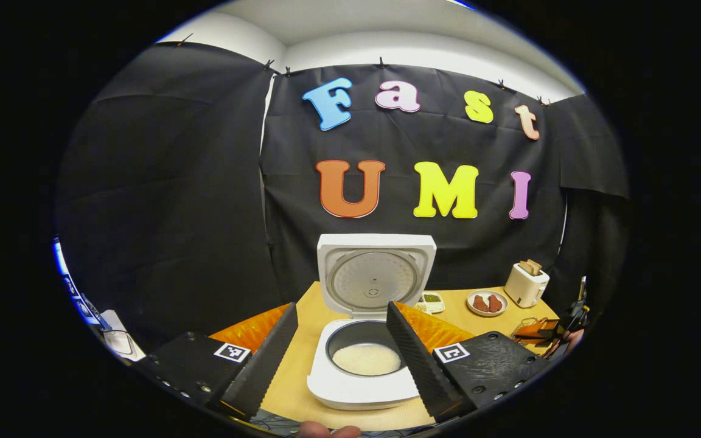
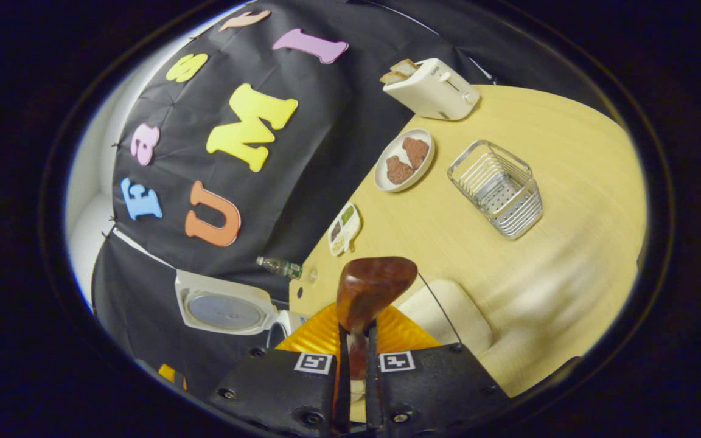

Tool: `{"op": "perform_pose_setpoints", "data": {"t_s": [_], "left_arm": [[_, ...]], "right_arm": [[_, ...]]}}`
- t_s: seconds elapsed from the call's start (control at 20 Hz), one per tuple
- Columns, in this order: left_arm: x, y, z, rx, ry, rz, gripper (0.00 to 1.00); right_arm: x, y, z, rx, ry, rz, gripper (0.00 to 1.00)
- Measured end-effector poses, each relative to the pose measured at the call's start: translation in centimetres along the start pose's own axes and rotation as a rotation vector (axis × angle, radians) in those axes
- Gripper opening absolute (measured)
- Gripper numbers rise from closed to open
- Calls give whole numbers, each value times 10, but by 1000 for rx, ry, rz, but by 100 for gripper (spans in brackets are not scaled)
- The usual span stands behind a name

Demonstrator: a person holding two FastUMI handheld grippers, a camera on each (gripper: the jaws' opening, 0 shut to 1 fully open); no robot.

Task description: Close the left gripper, press the button to open the rice cooker; take a wooden spoon from the chopstick holder with the right hand, scoop a spoonful of rice and pour it into the rice cooker, then put the wooden spoon back into the chopstick holder.

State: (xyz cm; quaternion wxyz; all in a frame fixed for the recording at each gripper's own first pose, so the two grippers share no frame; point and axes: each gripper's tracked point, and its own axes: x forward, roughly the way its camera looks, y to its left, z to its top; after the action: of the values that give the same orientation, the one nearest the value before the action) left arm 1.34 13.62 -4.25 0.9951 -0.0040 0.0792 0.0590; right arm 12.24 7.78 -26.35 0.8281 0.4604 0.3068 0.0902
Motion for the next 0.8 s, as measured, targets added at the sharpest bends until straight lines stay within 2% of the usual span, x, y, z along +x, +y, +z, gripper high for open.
{"op": "perform_pose_setpoints", "data": {"t_s": [0.15,0.35,0.45,0.65,0.8], "left_arm": [[0,-1,3,4,-18,-6,94],[-5,14,1,4,-35,15,94],[-9,30,-1,31,-43,43,95],[-22,48,-6,-4,-44,46,95],[-29,65,-5,-42,-43,66,95]], "right_arm": [[-13,33,15,10,-25,50,15],[-20,97,20,-27,-39,128,15],[-18,136,11,-60,-27,171,15],[7,200,-22,-118,12,242,15],[36,224,-57,-163,42,242,14]]}}
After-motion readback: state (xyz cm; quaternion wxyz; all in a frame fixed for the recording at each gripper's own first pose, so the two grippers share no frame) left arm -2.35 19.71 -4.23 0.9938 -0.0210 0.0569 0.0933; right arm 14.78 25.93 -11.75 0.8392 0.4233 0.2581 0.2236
